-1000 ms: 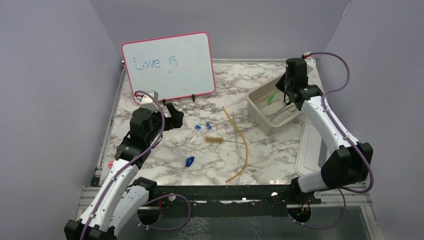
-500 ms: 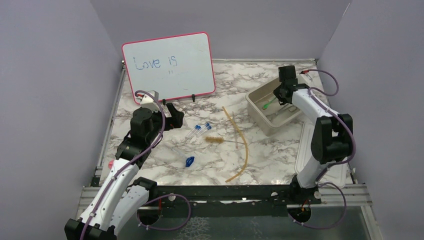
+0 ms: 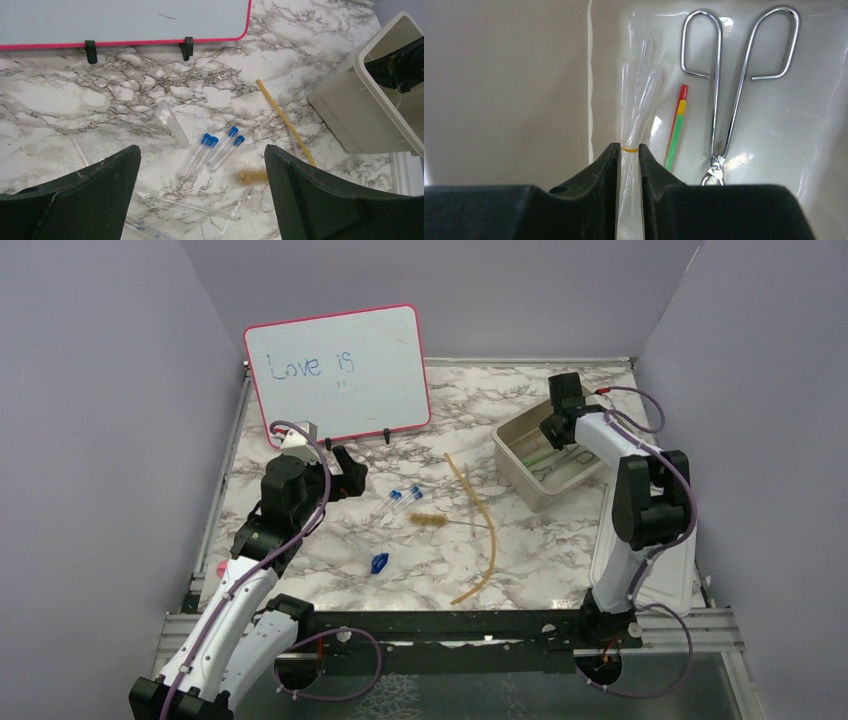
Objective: Organize the chemistry lab equipment
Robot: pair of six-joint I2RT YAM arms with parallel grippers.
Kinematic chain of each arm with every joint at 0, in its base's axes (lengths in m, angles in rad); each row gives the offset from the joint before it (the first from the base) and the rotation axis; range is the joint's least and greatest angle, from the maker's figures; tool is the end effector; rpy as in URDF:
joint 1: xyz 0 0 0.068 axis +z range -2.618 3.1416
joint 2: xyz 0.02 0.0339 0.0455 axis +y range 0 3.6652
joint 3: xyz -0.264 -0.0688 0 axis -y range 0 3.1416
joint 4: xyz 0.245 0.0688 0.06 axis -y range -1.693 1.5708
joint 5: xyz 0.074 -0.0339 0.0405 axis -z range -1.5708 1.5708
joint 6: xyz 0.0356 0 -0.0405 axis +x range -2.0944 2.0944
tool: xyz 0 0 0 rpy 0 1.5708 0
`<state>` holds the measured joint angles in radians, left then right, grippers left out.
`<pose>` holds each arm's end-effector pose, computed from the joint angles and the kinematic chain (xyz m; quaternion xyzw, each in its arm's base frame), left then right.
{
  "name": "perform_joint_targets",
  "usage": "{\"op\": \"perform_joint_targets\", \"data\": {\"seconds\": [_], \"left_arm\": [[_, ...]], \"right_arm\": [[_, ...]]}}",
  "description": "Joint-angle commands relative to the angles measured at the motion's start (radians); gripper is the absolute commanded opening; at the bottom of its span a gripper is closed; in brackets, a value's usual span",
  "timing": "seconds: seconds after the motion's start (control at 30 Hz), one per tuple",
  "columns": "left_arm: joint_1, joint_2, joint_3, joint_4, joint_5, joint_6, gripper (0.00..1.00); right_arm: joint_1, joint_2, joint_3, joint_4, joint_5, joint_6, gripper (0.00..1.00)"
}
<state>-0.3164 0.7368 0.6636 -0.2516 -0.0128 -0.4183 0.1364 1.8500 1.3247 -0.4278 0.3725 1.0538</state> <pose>0.1684 -0.0547 0.2978 -0.0451 0.8109 -0.2047 0.5464 0.3949 0.0411 0.2090 0.4650 0.8145 0.0214 0.3462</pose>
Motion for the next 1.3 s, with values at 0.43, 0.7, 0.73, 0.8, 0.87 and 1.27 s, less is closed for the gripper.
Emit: {"op": "perform_joint_targets", "data": {"seconds": [0.43, 0.7, 0.73, 0.8, 0.87, 1.27], "left_arm": [[0.0, -0.008, 0.006, 0.005, 0.003, 0.015, 0.97], [0.0, -0.022, 0.005, 0.007, 0.013, 0.013, 0.97], [0.0, -0.025, 0.004, 0.007, 0.012, 0.013, 0.97], [0.0, -0.028, 0.003, 0.008, 0.012, 0.013, 0.97], [0.0, -0.032, 0.004, 0.005, 0.012, 0.012, 0.97], [0.001, -0.049, -0.009, -0.003, 0.044, -0.011, 0.97]], "right_arm": [[0.037, -0.311, 0.009, -0.036, -0.185, -0.346, 0.31], [0.244, -0.447, -0.019, -0.082, -0.213, -0.54, 0.34], [0.285, -0.452, -0.02, -0.093, -0.199, -0.55, 0.35], [0.357, -0.451, -0.015, -0.134, -0.178, -0.535, 0.37], [0.419, -0.443, -0.016, -0.171, -0.184, -0.508, 0.39], [0.652, -0.247, -0.14, -0.23, -0.032, -0.377, 0.52]]}}
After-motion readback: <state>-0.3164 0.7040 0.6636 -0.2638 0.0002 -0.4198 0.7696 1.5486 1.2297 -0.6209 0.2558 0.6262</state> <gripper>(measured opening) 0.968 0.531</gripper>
